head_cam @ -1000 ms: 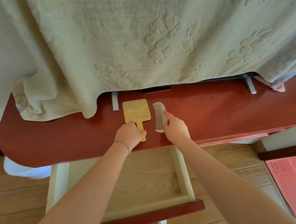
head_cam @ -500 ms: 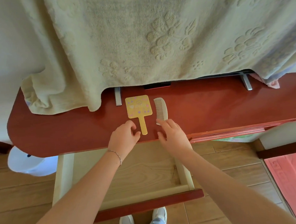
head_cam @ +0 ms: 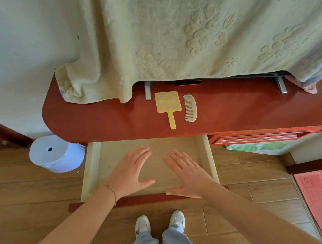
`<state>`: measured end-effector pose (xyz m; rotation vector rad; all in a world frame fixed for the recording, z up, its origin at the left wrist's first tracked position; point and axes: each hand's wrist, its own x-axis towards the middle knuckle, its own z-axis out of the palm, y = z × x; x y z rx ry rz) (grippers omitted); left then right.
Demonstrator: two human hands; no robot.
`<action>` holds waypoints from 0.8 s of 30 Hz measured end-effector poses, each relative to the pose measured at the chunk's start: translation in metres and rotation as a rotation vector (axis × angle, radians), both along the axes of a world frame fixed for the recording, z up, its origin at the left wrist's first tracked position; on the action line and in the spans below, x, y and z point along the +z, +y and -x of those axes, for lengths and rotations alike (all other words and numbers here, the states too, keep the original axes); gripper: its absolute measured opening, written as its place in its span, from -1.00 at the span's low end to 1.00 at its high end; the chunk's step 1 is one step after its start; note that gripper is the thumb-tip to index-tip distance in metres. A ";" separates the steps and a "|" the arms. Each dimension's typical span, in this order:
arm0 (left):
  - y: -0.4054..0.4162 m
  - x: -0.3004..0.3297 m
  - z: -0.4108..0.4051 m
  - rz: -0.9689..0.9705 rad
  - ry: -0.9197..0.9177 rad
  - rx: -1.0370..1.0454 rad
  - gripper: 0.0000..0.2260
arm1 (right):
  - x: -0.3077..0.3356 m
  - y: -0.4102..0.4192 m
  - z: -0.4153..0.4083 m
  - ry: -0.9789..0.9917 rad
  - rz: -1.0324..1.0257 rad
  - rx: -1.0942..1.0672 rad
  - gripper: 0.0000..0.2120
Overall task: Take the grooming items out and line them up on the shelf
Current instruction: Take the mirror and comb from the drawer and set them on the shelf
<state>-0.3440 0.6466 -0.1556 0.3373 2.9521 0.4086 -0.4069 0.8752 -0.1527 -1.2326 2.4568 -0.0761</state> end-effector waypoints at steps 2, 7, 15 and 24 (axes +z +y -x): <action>-0.002 -0.006 -0.016 0.047 -0.045 -0.013 -0.14 | -0.002 0.003 -0.006 -0.024 -0.025 0.026 -0.03; -0.002 -0.024 -0.043 0.187 -0.096 -0.081 -0.02 | -0.005 0.013 -0.012 -0.037 -0.104 0.097 0.02; -0.010 -0.032 -0.041 0.220 -0.102 -0.123 0.01 | -0.008 0.018 -0.005 0.077 -0.165 0.067 0.13; -0.018 -0.022 -0.016 0.265 -0.044 -0.095 0.02 | -0.008 0.011 0.010 0.195 -0.139 -0.056 0.19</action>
